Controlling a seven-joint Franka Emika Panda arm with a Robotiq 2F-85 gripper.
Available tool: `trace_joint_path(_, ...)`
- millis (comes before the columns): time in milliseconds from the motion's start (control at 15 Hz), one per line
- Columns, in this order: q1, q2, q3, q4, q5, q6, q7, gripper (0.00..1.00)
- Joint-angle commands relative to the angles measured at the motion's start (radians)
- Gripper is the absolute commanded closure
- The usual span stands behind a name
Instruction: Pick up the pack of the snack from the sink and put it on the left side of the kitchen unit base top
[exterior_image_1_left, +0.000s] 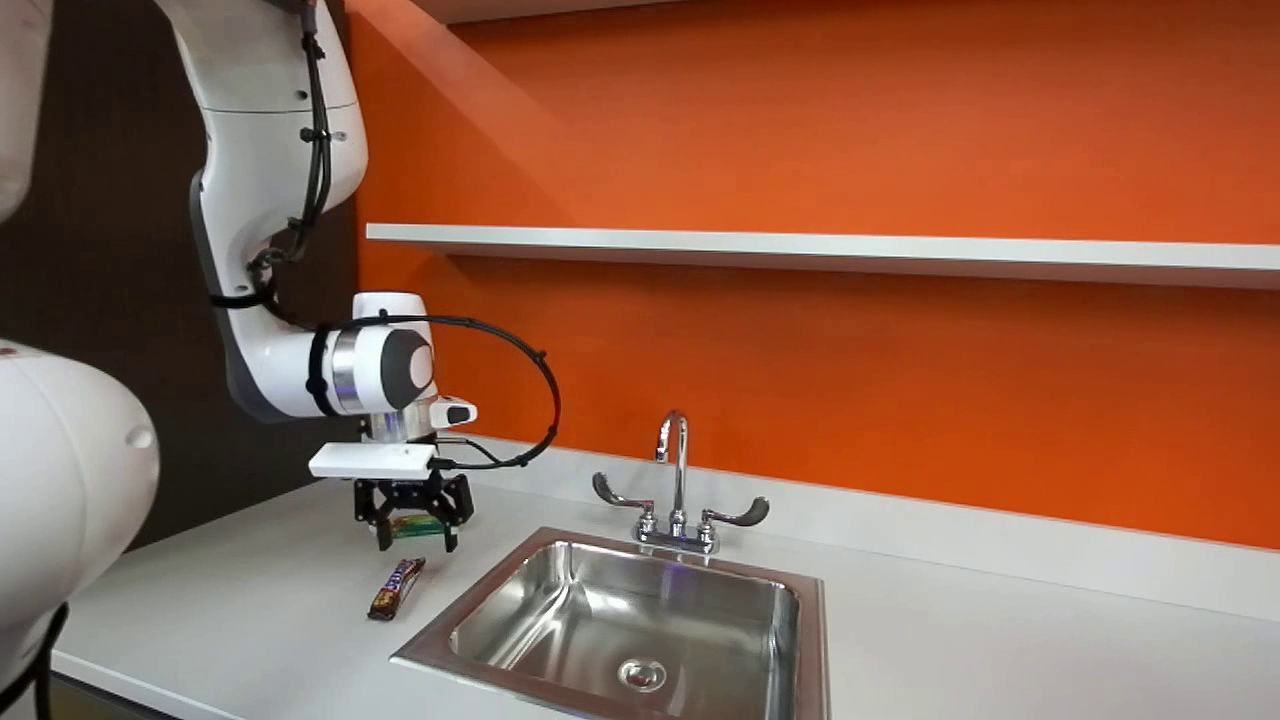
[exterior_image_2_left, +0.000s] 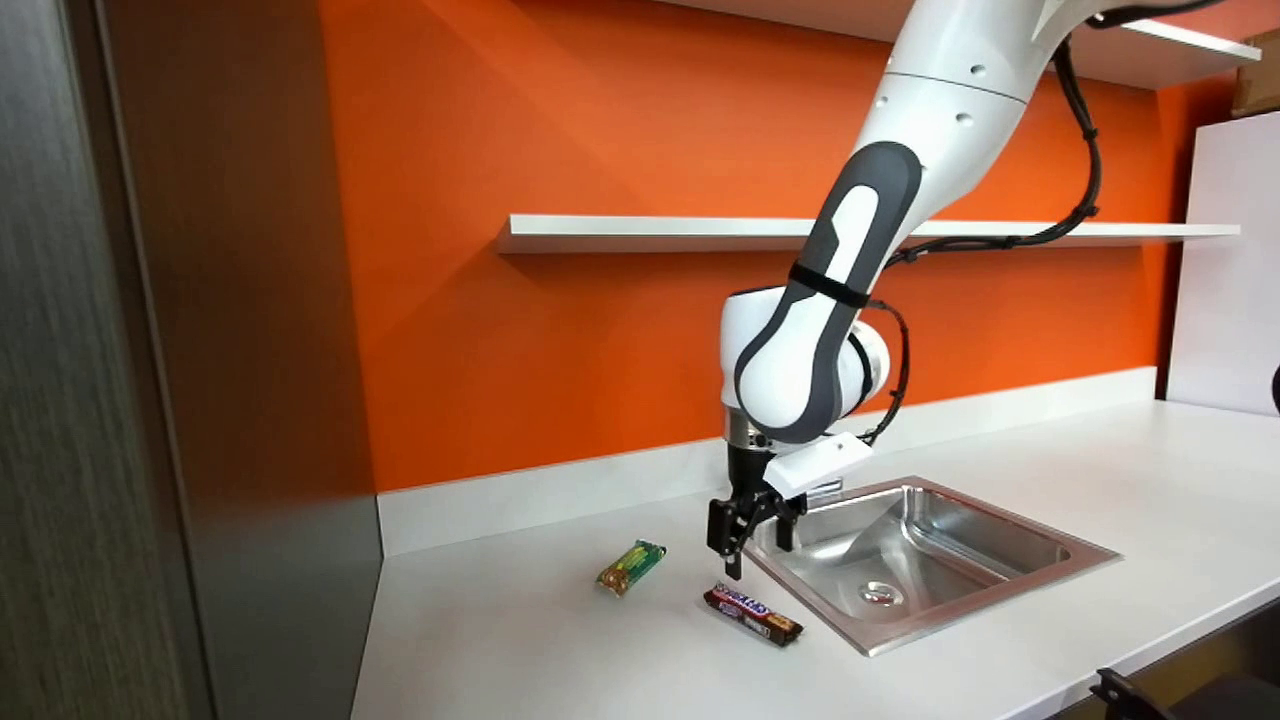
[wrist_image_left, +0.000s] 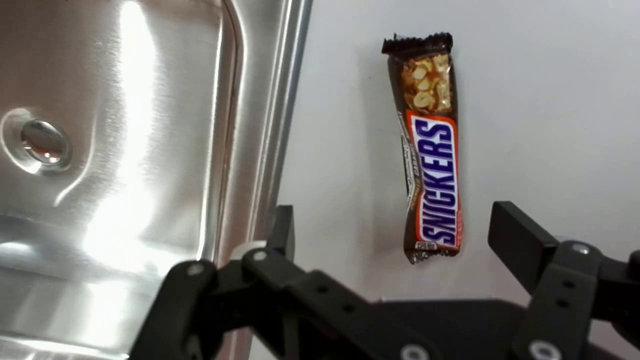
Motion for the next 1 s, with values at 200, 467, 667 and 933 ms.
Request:
trace_joint_path(200,-0.059,-0.127,0.019,-0.168,0.139,0.125,0.033,0.0)
trace_joint_path(467,-0.089,-0.154,0.061,-0.199,0.326,0.105,-0.03,0.0)
trace_joint_path(667,-0.093,-0.167,0.076,-0.201,0.412,0.068,-0.066,0.0)
trace_joint_path(933,-0.099,-0.181,0.08,-0.19,0.479,-0.034,-0.154,0.0)
